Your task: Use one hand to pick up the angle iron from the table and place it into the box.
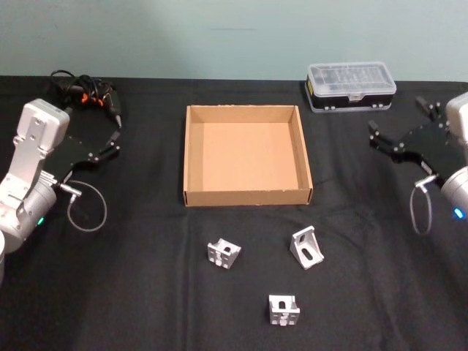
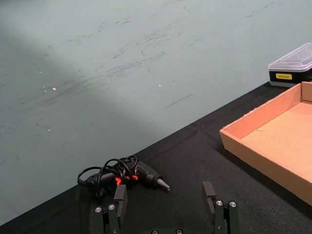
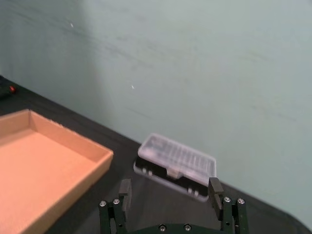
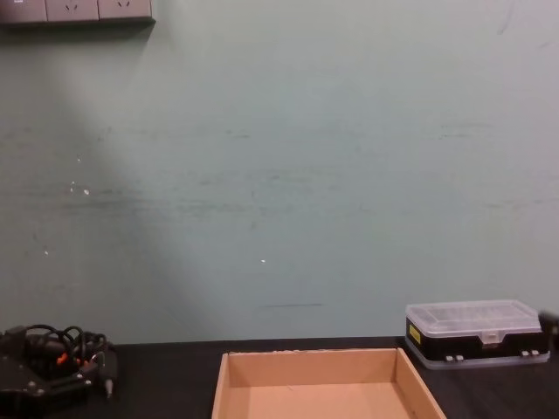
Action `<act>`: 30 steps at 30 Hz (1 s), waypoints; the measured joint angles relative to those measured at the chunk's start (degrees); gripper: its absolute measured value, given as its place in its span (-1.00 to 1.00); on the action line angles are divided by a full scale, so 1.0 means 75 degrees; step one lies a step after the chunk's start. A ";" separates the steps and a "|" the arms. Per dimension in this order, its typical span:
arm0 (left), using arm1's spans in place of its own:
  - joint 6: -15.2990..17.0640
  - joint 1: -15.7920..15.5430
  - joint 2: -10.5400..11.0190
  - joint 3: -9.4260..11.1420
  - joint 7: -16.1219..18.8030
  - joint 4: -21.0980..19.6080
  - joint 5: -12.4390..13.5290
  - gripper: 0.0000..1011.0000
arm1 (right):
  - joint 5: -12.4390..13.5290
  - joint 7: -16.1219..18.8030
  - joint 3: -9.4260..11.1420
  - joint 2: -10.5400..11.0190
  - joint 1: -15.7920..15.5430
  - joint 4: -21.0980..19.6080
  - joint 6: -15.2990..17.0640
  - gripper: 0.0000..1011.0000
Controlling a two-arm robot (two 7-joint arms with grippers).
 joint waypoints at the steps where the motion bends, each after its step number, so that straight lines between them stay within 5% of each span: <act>1: 0.0000 0.0000 0.0000 0.0000 0.0000 0.0000 0.0000 0.98 | 0.0037 0.0070 0.0038 0.0041 0.0000 -0.0082 0.0038 0.98; 18: 0.0000 0.0000 0.0000 0.0000 0.0000 0.0000 0.0000 0.98 | 0.0749 0.1823 0.0725 0.1101 0.0064 -0.2110 0.1188 0.98; 30: 0.0000 0.0000 0.0000 0.0000 0.0000 0.0000 0.0000 0.98 | 0.1439 0.3342 0.0889 0.1479 0.0305 -0.2535 0.1875 0.98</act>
